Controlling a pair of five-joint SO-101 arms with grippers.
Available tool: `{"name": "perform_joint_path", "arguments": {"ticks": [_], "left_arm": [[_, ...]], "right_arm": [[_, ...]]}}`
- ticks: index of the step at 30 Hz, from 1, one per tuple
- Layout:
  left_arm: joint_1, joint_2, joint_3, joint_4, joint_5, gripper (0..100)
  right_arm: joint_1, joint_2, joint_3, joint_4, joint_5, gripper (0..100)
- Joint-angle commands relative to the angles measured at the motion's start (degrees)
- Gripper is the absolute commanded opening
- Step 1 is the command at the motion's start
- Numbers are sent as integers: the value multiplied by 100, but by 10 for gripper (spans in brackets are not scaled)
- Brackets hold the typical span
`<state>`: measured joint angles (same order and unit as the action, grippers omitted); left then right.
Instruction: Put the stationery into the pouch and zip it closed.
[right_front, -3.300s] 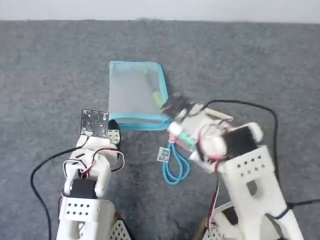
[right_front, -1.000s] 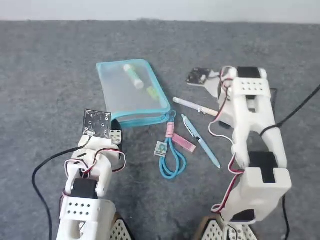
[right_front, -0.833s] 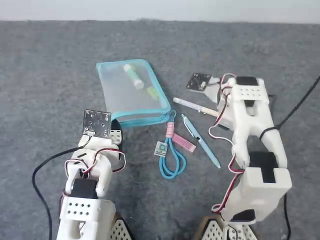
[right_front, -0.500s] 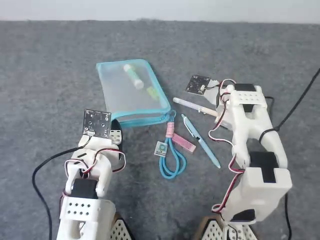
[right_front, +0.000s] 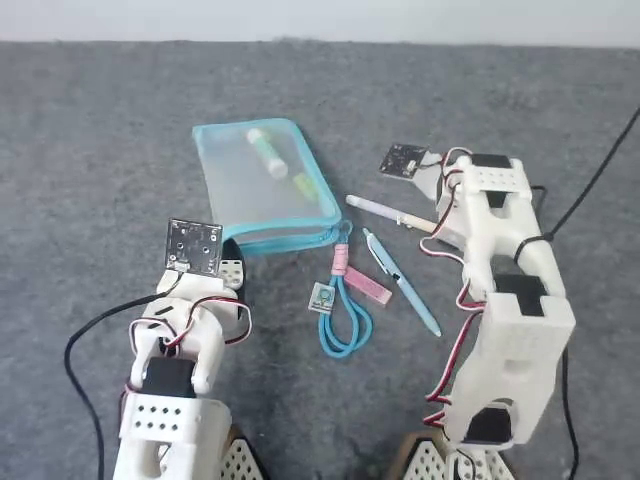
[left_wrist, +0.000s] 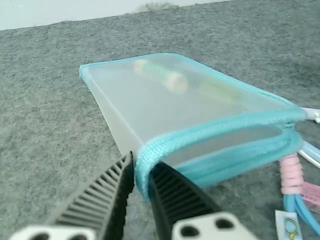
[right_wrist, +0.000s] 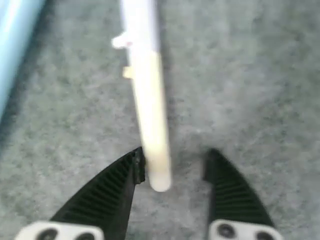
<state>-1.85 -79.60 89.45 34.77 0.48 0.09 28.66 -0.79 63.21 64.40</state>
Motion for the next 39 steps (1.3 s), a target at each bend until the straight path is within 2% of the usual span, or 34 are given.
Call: {"name": "perform_joint_path", "arguments": {"ticks": [1,8,14,22,27,32,36,39], "left_arm": [[18,79,-277,-88,97,12],[18,79,-259,-97,97,12],[-18,79,-251,-97,97,12],[0,79,-251,-97,97,12],[0,79,-251,-97,97,12],[0,79,-251,-97,97,12],[0,79,-251,-97,97,12],[0,79,-251,-97,97,12]], "right_arm": [[75,-13,-105,127,-501,1],[84,-585,-105,1077,-1380,6],[374,-2211,-70,2220,-1925,6],[453,-4585,62,3732,-2180,6],[-233,-6202,932,3916,-2145,6],[-1578,-7556,2145,3934,-2189,6],[-2545,-7670,2664,3829,-2778,6],[-2897,-7424,2673,3670,-3103,6]]}}
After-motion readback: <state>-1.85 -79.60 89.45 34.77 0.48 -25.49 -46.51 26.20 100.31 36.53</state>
